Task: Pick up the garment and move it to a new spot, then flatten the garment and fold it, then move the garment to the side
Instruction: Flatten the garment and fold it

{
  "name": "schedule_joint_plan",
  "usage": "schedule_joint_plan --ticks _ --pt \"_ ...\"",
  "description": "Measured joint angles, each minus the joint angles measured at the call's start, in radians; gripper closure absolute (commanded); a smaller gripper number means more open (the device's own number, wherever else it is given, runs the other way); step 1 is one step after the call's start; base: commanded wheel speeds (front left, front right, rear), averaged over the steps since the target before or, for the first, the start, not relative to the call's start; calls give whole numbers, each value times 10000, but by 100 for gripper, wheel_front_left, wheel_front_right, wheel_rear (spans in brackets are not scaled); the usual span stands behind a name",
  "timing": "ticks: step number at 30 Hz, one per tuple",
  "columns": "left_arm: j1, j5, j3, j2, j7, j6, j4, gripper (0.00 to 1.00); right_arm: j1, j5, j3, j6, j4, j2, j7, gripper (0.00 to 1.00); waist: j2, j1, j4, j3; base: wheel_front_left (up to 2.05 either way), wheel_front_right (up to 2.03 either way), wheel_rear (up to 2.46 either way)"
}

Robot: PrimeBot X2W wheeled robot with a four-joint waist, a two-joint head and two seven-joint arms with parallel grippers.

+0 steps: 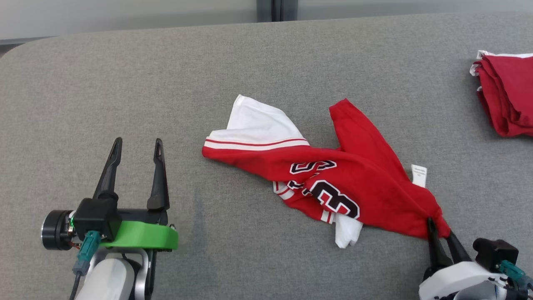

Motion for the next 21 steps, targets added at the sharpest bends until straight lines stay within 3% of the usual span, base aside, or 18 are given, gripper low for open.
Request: schedule_joint_plan --ticks 9,21 --pt "574 -188 119 58 2 230 27 0 -29 -499 -52 0 -3198 -29 25 0 0 0 -182 -463 0 0 0" --pt "1102 -257 19 182 148 357 -84 0 189 -529 178 0 -4416 -330 767 0 0 0 -284 -1024 0 0 0"
